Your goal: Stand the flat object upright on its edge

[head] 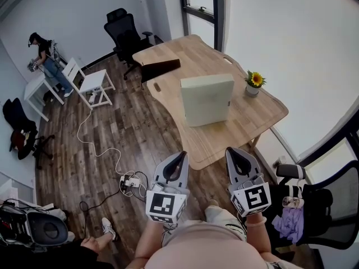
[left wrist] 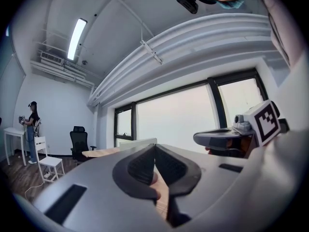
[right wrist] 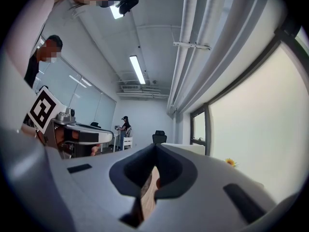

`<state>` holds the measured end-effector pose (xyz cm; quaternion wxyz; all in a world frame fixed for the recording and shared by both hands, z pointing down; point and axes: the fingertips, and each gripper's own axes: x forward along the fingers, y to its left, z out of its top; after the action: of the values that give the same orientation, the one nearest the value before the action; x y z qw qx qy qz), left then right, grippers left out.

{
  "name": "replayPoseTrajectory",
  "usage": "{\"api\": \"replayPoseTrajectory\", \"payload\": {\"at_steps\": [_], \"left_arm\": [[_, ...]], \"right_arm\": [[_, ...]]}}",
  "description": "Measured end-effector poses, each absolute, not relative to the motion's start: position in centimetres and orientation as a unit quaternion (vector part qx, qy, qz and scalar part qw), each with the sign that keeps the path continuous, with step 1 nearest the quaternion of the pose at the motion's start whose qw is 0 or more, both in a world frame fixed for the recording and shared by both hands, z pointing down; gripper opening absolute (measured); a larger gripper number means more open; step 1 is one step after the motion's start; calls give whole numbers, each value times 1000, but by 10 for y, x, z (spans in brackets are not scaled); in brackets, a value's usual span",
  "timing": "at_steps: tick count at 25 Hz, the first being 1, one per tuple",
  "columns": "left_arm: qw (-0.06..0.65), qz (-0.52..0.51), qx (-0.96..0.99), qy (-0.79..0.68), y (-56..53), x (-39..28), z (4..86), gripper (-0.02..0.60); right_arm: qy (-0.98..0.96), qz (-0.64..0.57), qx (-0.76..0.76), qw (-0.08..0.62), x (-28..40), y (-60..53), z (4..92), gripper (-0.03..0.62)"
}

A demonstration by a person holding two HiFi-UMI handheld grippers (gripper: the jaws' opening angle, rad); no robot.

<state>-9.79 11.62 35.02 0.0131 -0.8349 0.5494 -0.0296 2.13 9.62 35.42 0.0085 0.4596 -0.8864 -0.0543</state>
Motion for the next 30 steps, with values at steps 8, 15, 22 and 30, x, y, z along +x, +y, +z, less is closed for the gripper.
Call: {"api": "replayPoseTrajectory", "payload": {"at_steps": [8, 15, 22, 30], "left_arm": [[8, -35, -837, 546, 124, -99, 356, 9], [-3, -41, -837, 545, 116, -94, 356, 11], [-7, -40, -838, 544, 106, -89, 359, 11], [-13, -38, -835, 549, 91, -85, 362, 11]], "right_arm": [[-886, -51, 461, 15, 18, 102, 355, 0], [-886, -53, 460, 19, 23, 92, 357, 0], [-886, -48, 460, 20, 29, 84, 361, -2], [-887, -45, 459, 20, 35, 69, 366, -2]]}}
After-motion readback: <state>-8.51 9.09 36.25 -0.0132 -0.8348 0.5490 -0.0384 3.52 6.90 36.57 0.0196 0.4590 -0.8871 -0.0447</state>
